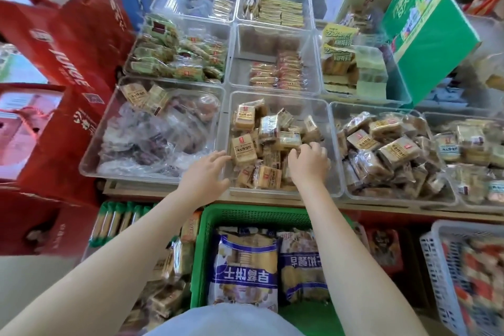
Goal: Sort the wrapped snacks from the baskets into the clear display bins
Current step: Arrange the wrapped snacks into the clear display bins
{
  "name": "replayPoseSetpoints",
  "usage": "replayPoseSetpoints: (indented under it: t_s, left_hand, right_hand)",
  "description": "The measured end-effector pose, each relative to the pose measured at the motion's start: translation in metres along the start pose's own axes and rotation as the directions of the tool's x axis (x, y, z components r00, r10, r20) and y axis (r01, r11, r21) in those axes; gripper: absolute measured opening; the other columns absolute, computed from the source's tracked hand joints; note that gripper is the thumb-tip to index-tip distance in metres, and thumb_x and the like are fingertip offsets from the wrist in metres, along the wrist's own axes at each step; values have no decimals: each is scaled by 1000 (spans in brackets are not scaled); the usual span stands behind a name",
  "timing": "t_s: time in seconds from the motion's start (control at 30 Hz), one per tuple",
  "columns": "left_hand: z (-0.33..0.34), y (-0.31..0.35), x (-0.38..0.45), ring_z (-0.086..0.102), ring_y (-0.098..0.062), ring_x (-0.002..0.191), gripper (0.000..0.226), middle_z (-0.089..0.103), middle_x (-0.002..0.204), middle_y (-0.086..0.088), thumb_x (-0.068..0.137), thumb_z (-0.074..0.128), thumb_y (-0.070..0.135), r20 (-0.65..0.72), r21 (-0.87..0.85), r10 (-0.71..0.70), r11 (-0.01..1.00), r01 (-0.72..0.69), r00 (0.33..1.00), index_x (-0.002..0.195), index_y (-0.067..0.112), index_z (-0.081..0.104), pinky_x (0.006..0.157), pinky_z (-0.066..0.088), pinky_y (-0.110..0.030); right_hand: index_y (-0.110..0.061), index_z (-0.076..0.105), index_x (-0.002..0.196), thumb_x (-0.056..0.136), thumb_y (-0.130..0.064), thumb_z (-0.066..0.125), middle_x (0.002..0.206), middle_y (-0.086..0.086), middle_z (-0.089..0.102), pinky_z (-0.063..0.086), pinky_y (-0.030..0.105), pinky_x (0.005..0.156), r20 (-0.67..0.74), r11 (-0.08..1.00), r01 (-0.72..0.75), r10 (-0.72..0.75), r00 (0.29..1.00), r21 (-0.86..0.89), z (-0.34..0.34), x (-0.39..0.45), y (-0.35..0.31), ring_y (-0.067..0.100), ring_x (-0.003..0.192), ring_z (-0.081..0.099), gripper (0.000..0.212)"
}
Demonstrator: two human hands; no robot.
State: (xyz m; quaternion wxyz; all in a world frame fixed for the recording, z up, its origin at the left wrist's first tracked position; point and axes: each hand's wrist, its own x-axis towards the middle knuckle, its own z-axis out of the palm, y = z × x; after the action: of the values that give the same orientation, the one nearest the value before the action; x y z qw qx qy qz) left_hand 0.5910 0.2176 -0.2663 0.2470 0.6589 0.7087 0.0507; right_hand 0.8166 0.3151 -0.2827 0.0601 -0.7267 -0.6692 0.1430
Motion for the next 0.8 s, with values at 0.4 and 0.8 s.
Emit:
replayPoseSetpoints:
  t_s: [0.4, 0.8]
  left_hand:
    - [-19, -80, -25, 56, -12, 94, 14, 65, 101, 7, 91, 61, 17, -412, -284, -216, 953, 101, 885, 100, 18, 71, 71, 39, -21]
    - [-64, -145, 78, 2, -41, 150, 68, -7, 162, -25, 95, 49, 30, -233, 257, -270, 909, 327, 934, 155, 35, 17, 114, 26, -52]
  right_hand:
    - [-14, 41, 142, 99, -30, 46, 159, 16, 25, 15, 49, 123, 40, 864, 456, -474, 879, 214, 73, -45, -156, 31, 150, 17, 46]
    - [-16, 25, 154, 96, -44, 48, 167, 12, -4, -8, 38, 121, 99, 930, 364, -367, 925, 46, 91, -41, -173, 24, 154, -11, 68]
